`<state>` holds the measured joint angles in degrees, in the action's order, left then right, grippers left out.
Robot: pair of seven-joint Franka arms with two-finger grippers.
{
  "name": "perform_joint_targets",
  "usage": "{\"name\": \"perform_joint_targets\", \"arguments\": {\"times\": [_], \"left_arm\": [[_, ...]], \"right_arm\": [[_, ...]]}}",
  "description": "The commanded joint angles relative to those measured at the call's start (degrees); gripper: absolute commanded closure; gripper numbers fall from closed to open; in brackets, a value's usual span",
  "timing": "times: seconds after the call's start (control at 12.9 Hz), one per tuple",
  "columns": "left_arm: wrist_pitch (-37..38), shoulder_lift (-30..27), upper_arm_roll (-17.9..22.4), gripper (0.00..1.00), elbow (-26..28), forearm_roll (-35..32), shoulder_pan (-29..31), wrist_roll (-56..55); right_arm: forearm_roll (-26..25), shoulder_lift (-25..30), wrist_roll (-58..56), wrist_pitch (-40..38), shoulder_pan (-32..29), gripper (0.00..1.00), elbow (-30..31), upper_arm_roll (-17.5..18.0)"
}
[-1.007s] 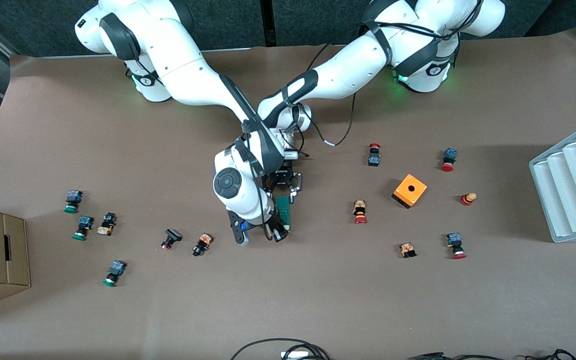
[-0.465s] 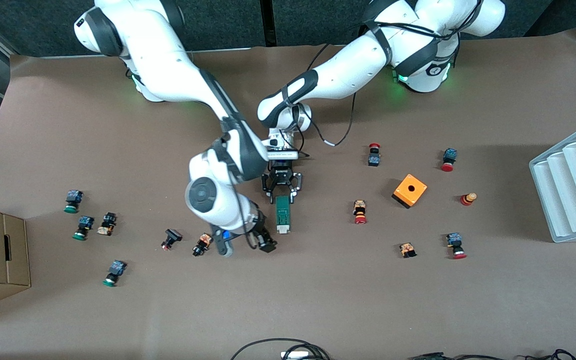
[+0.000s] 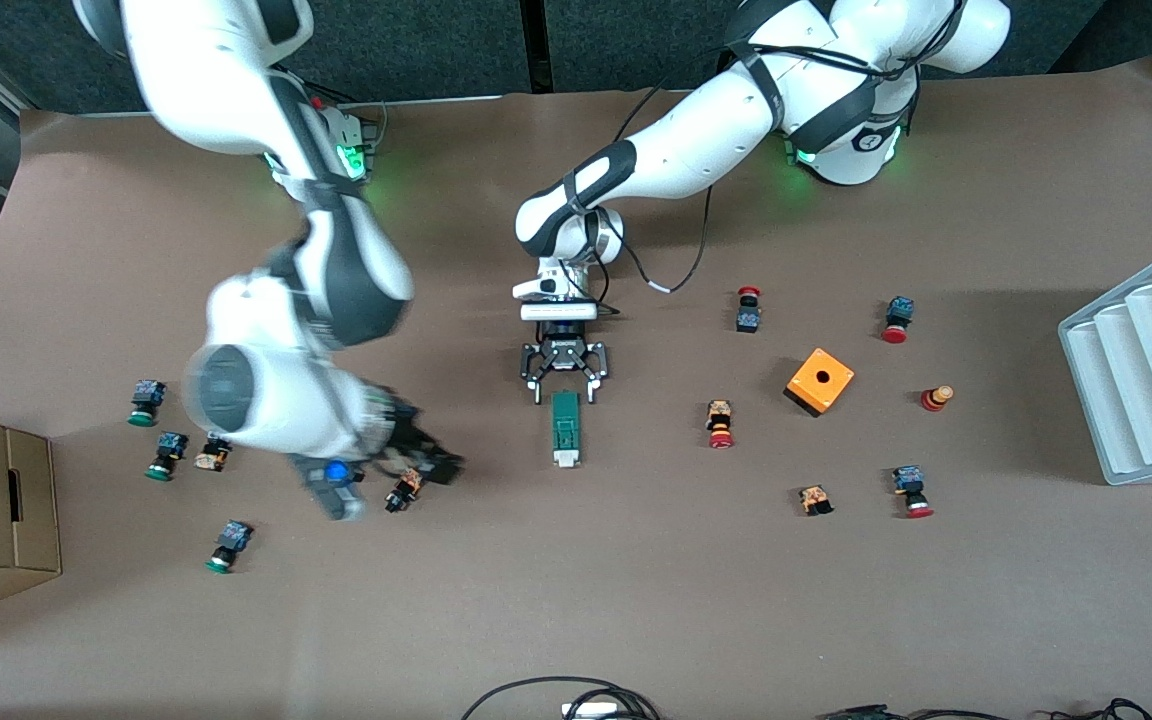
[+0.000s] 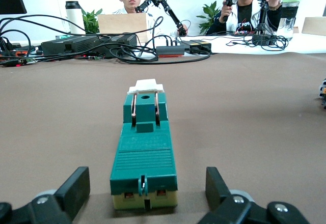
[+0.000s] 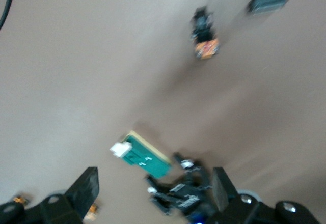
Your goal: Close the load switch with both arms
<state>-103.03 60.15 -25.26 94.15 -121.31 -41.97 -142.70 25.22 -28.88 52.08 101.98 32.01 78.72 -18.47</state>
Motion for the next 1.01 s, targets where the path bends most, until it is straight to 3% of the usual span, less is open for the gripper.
{"name": "perform_joint_targets", "arguments": {"times": [0.0, 0.15, 0.46, 0.7, 0.93], "left_arm": [[-0.3, 0.1, 0.3, 0.00, -1.2, 0.5, -0.5, 1.2], [-0.9, -0.9, -0.5, 0.00, -1.3, 4.0, 0.0, 6.3], [-5.0, -4.5, -1.4, 0.00, -3.7, 15.9, 0.1, 19.7], [-7.1, -7.5, -1.5, 0.00, -4.3, 23.7, 0.2, 29.0], [-8.6, -11.1, -1.5, 0.00, -5.4, 33.8, 0.7, 42.3]], "right_arm": [[-3.8, 12.1, -13.6, -4.4, -5.4, 0.00, 9.2, 1.6], [-8.4, 17.3, -22.9, -7.7, -9.1, 0.00, 11.2, 3.1], [-15.7, 26.5, -37.4, -9.2, -21.0, 0.00, 17.9, 11.2], [-18.1, 31.4, -47.9, -7.0, -25.1, 0.00, 23.7, 11.2], [-22.0, 31.2, -54.2, -6.4, -25.9, 0.00, 23.5, 10.6]]}}
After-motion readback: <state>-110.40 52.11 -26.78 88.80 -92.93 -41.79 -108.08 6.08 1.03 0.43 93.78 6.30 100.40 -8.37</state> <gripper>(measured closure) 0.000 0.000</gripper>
